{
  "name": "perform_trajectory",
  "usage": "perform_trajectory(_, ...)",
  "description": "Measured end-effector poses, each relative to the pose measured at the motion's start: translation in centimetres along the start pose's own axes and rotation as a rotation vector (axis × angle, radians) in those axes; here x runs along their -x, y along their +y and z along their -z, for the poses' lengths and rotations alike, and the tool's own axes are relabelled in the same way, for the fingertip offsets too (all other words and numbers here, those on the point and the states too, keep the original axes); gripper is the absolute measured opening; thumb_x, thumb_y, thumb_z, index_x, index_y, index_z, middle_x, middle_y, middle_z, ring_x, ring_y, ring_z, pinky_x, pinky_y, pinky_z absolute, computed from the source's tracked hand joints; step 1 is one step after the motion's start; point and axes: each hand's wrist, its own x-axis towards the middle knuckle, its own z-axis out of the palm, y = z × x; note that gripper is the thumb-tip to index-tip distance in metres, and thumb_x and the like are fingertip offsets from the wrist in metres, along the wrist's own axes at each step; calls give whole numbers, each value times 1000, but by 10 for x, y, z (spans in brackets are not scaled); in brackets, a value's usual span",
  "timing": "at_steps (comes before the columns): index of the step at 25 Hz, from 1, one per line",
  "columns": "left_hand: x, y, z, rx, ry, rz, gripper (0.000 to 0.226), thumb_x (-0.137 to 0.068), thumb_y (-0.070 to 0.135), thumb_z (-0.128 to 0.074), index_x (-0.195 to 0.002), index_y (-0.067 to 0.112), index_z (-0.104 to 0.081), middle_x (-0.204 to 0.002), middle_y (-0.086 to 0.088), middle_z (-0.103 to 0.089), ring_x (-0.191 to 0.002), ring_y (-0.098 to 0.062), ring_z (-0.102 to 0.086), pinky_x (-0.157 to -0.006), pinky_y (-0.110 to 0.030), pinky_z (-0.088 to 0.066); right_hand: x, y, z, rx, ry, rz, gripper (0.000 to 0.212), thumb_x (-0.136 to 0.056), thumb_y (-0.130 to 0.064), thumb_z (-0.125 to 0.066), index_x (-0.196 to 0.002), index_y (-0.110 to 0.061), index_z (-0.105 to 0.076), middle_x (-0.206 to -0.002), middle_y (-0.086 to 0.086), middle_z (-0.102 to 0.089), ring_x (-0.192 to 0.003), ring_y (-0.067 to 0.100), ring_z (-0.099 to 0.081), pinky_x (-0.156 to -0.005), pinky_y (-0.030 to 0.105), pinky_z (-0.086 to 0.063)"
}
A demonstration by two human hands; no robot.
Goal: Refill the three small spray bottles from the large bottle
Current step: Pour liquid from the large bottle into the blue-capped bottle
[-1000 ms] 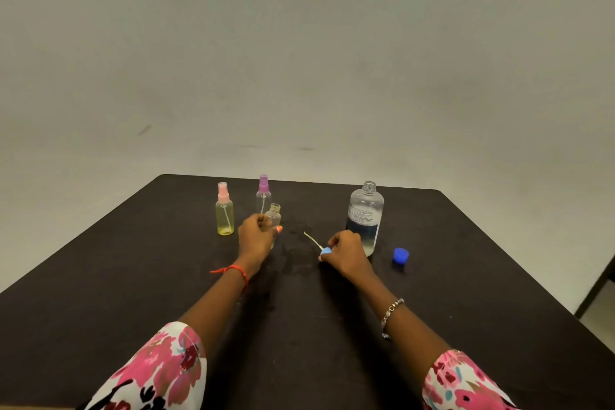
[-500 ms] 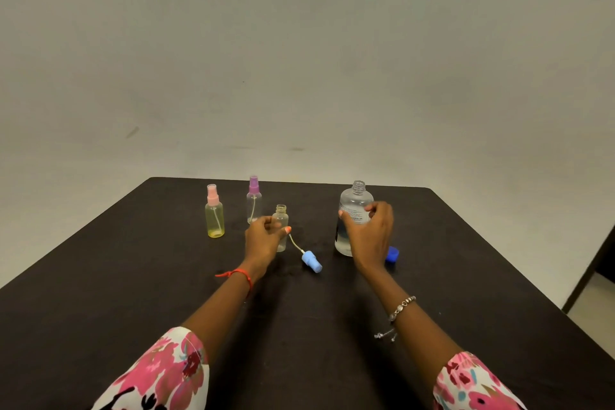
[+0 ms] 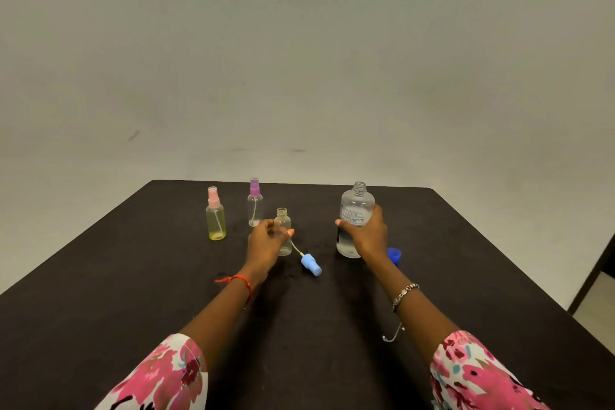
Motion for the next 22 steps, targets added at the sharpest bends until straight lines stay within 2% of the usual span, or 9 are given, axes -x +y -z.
perform_trajectory(4, 2, 5, 2, 16, -18, -13, 18, -80, 10, -67, -96, 7, -58, -98, -8, -62, -97, -21, -59, -84, -34, -51, 2, -8, 2, -30, 43, 45, 64, -60, -13, -83, -114, -6, -48, -117, 15, -58, -108, 30, -55, -88, 37, -48)
perform_trajectory(8, 6, 19, 2, 35, -50, -57, 30, -78, 8, -68, -106, 0, -59, -85, 1, -62, -90, -18, -59, -74, -21, -49, 3, -23, 12, 6, 22, 210, 66, -59, -10, -82, -117, -10, -51, -116, 12, -59, -106, 27, -55, -86, 34, -47)
perform_trajectory(11, 9, 34, 0, 54, -69, -89, 35, -76, 7, -70, -109, 1, -60, -84, 6, -62, -88, -13, -59, -78, -23, -50, 2, -45, 23, 80, -44, 351, 74, -59, -7, -81, -124, -11, -47, -113, 7, -54, -104, 21, -51, -85, 29, -42)
perform_trajectory(13, 10, 43, -1, 73, -65, -112, 40, -75, 10, -72, -113, 2, -61, -94, 0, -65, -94, -15, -60, -80, -22, -51, 2, -59, 29, 175, -72, 434, 78, -58, -11, -81, -127, -15, -45, -113, 9, -53, -102, 23, -52, -83, 34, -47)
perform_trajectory(17, 14, 60, -1, 78, -55, -160, 45, -74, 15, -73, -116, 5, -61, -104, -6, -65, -96, -17, -62, -67, -12, -52, 4, -77, 34, 286, -112, 540, 78, -57, -14, -79, -128, -19, -45, -113, 12, -51, -101, 28, -54, -88, 50, -47)
perform_trajectory(20, 16, 71, 4, 98, -44, -156, 47, -73, 14, -74, -117, 3, -60, -109, -11, -67, -97, -18, -64, -70, -14, -54, 7, -87, 37, 355, -125, 595, 78, -58, -15, -79, -128, -19, -45, -116, 12, -54, -105, 29, -52, -92, 53, -44)
perform_trajectory(22, 18, 76, 8, 82, -35, -160, 48, -73, 14, -74, -117, 2, -60, -112, -15, -67, -100, -20, -64, -80, -22, -53, 8, -92, 39, 389, -133, 618, 78, -59, -14, -78, -129, -17, -45, -119, 12, -55, -108, 30, -51, -95, 50, -41)
